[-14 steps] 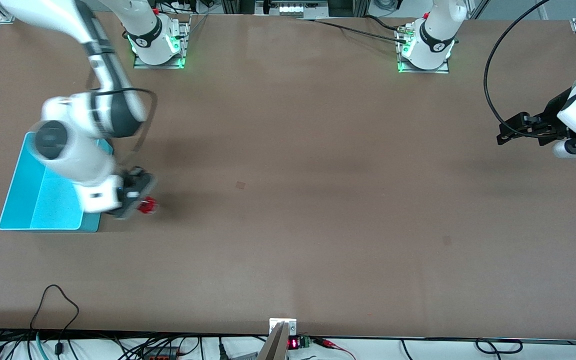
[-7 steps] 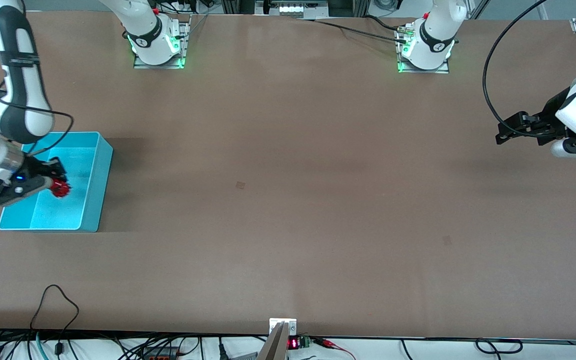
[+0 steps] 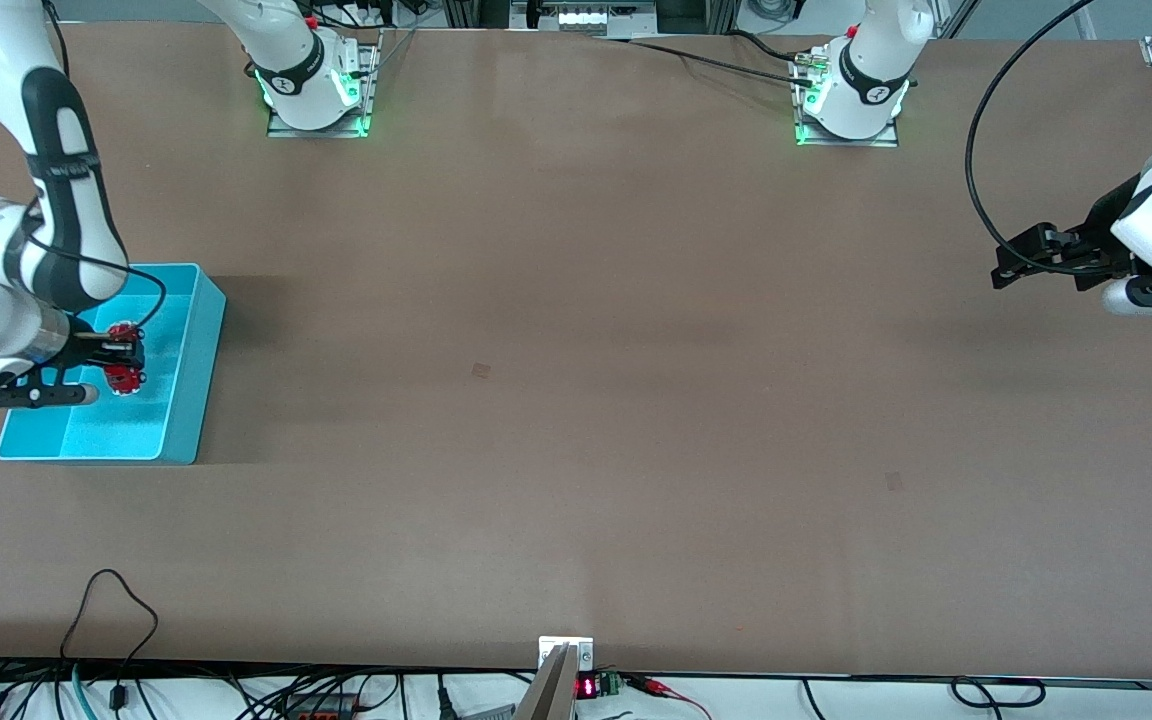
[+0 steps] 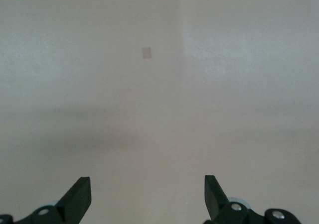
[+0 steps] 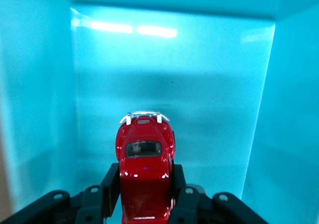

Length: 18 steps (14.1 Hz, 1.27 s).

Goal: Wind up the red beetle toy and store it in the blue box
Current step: 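Lower the held car into the blue box with the right gripper, then open the right gripper to release the car inside the box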

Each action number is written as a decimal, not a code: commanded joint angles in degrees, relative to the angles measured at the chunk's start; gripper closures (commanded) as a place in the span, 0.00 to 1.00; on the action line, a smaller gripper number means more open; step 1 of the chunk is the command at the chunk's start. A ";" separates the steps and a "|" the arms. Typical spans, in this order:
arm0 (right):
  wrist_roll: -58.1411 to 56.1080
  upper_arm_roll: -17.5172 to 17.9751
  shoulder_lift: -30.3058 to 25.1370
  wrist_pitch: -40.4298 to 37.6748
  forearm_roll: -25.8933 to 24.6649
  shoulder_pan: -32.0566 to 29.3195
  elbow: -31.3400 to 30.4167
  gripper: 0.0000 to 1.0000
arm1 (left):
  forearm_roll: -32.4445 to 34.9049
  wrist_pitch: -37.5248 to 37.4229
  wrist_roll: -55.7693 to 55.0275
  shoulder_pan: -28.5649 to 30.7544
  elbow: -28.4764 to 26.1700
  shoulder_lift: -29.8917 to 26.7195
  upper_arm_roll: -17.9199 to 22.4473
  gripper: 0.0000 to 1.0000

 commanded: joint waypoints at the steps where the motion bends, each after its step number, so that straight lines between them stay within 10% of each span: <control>1: 0.87 -1.35 0.92 0.50 0.52 0.63 -0.34 1.00 | 0.54 -1.09 0.80 -0.03 0.64 -0.27 0.01 0.00; 13: 0.87 -1.35 -1.98 0.59 0.70 0.54 -8.95 0.91 | 0.54 -0.82 0.80 -0.12 0.64 -0.27 -0.07 0.00; 14: 0.87 -1.35 -2.07 0.42 0.70 0.63 -8.95 0.85 | 0.54 -0.82 0.80 -0.12 0.64 -0.27 0.01 0.00; 15: 0.44 -1.35 -2.07 0.33 0.70 0.54 -8.95 0.55 | 0.54 -0.82 0.80 -0.12 0.64 -0.27 -0.07 0.00; 16: 0.00 -1.35 -2.50 0.24 0.70 0.54 -8.95 0.01 | 0.54 -0.82 0.80 -0.12 0.64 -0.27 -0.07 0.00; 18: -0.27 -1.00 -4.69 -0.11 0.53 0.63 -8.69 0.00 | 0.54 -0.74 0.80 -0.12 0.64 -0.27 0.01 0.00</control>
